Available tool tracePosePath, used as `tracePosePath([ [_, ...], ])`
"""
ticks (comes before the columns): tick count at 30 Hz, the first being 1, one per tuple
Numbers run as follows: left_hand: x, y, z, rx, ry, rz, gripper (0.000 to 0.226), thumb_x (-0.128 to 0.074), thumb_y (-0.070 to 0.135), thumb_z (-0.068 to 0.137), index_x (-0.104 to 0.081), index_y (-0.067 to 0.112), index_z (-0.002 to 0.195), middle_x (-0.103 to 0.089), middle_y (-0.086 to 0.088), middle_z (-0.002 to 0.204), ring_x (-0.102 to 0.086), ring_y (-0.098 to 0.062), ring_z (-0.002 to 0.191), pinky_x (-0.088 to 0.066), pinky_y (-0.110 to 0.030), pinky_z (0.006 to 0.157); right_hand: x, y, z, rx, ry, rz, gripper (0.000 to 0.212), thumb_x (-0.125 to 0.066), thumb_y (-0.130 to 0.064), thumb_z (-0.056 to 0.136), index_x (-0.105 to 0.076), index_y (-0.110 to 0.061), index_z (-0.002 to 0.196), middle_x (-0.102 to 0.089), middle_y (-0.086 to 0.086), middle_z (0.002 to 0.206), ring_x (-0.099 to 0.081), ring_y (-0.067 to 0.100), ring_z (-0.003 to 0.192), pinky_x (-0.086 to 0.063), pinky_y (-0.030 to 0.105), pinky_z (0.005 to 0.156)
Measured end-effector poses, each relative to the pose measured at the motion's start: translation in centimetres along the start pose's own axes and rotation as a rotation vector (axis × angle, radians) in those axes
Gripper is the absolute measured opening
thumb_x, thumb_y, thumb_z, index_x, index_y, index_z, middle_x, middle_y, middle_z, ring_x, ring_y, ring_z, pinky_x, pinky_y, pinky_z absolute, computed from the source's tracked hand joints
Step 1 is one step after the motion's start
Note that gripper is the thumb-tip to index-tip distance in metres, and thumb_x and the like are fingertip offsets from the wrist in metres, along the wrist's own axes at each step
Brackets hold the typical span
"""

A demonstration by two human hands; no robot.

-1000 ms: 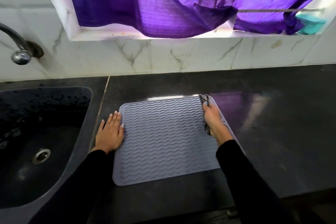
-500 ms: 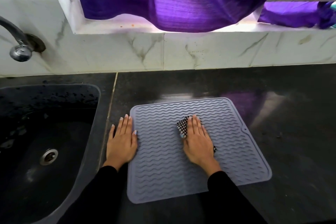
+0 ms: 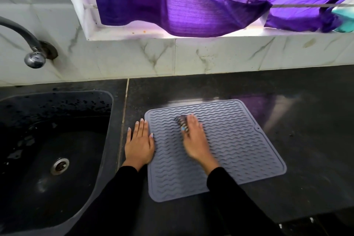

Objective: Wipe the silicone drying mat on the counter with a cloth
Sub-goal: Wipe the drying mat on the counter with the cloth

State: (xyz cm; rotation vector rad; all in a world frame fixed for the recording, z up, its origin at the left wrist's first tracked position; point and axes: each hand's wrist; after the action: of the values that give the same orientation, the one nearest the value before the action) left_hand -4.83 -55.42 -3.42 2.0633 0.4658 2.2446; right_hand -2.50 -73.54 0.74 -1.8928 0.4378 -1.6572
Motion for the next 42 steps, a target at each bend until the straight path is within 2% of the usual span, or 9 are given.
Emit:
tracePosePath([
  [5, -0.4, -0.2, 0.0, -0.007, 0.027, 0.026, 0.08, 0.01, 0.044, 0.08, -0.012, 0.008, 0.148, -0.01, -0.005, 0.157, -0.005, -0.016, 0.145, 0.003, -0.039, 0.117, -4.0, 0.0, -1.6, 0.161, 0.109, -0.525, 0.063, -0.034, -0.032, 0.083, -0.039, -0.003, 0.139, -0.04, 0.012, 0.146, -0.034, 0.024, 0.137, -0.018, 0.046, 0.112],
  [12, -0.4, -0.1, 0.0, -0.013, 0.031, 0.039, 0.075, 0.005, 0.042, 0.084, -0.014, 0.008, 0.148, -0.012, -0.005, 0.157, -0.006, -0.016, 0.145, 0.002, -0.04, 0.116, -2.8, 0.1, -0.4, 0.189, 0.001, -0.421, 0.064, -0.03, -0.032, 0.097, 0.0, -0.011, 0.149, 0.004, 0.004, 0.158, 0.007, 0.016, 0.145, 0.009, 0.031, 0.114],
  [16, 0.0, -0.2, -0.1, -0.016, 0.009, 0.011, 0.079, 0.008, 0.044, 0.08, -0.014, 0.01, 0.148, -0.011, -0.004, 0.157, -0.006, -0.015, 0.145, 0.002, -0.039, 0.116, -1.4, 0.2, 0.8, 0.079, -0.132, -0.102, 0.055, -0.031, -0.034, 0.1, -0.013, -0.018, 0.149, -0.008, -0.005, 0.157, -0.004, 0.01, 0.145, 0.0, 0.027, 0.116],
  [21, 0.8, -0.5, 0.2, -0.045, -0.046, 0.002, 0.089, 0.015, 0.046, 0.071, -0.009, 0.01, 0.149, -0.007, -0.003, 0.158, -0.003, -0.015, 0.145, 0.003, -0.038, 0.116, 0.4, -2.1, 1.5, -0.391, 0.01, 0.953, 0.037, -0.038, -0.022, 0.1, -0.051, -0.002, 0.128, -0.057, 0.01, 0.126, -0.054, 0.024, 0.116, -0.046, 0.031, 0.094],
  [24, 0.9, -0.7, 0.3, -0.072, -0.061, 0.034, 0.091, 0.019, 0.044, 0.068, -0.006, 0.009, 0.148, -0.006, -0.004, 0.158, -0.001, -0.016, 0.145, 0.007, -0.037, 0.116, -1.1, -4.1, 0.0, -0.265, 0.115, 0.69, 0.045, -0.036, -0.022, 0.1, -0.035, -0.005, 0.142, -0.039, 0.01, 0.146, -0.036, 0.021, 0.135, -0.027, 0.033, 0.113],
  [27, 1.0, -0.7, 0.4, -0.103, -0.058, 0.075, 0.089, 0.02, 0.042, 0.069, -0.005, 0.008, 0.148, -0.005, -0.005, 0.158, 0.001, -0.016, 0.145, 0.009, -0.038, 0.115, -4.6, -4.7, -2.4, -0.041, 0.061, 0.004, 0.055, -0.019, -0.026, 0.097, -0.013, -0.008, 0.149, -0.009, 0.005, 0.157, -0.004, 0.017, 0.146, 0.004, 0.031, 0.118],
  [30, 1.1, -0.8, 0.6, -0.117, -0.081, 0.103, 0.078, 0.016, 0.038, 0.077, -0.001, 0.008, 0.148, 0.0, -0.005, 0.158, 0.006, -0.016, 0.145, 0.012, -0.038, 0.114, -6.9, -4.8, -4.0, 0.074, 0.097, -0.4, 0.066, -0.025, -0.026, 0.08, -0.035, 0.0, 0.141, -0.034, 0.015, 0.148, -0.029, 0.025, 0.14, -0.007, 0.043, 0.118],
  [35, 1.0, -1.2, 1.2, -0.228, -0.087, 0.121, 0.079, 0.01, 0.042, 0.077, -0.002, 0.011, 0.148, -0.001, -0.003, 0.158, 0.007, -0.016, 0.145, 0.018, -0.037, 0.111, -7.3, -4.4, -3.7, 0.064, 0.11, -0.456, 0.066, -0.035, -0.029, 0.074, -0.049, -0.002, 0.133, -0.049, 0.013, 0.138, -0.045, 0.023, 0.131, -0.03, 0.039, 0.11],
  [42, 0.6, -1.2, 1.2, -0.254, -0.033, 0.037, 0.082, 0.008, 0.042, 0.074, -0.007, 0.013, 0.148, -0.004, -0.001, 0.157, 0.002, -0.013, 0.145, 0.015, -0.033, 0.112, -4.9, -4.1, -3.2, 0.107, 0.025, -0.144, 0.058, -0.034, -0.027, 0.097, -0.01, -0.016, 0.15, -0.004, -0.002, 0.158, -0.002, 0.009, 0.145, 0.004, 0.02, 0.112],
])
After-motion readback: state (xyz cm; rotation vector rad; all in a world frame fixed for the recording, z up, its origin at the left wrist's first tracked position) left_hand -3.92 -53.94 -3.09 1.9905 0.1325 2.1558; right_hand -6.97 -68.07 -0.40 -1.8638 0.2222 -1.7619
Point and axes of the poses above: each hand's wrist, its own z-axis towards the middle knuckle, its own x-axis out of the back of the hand, y = z × x
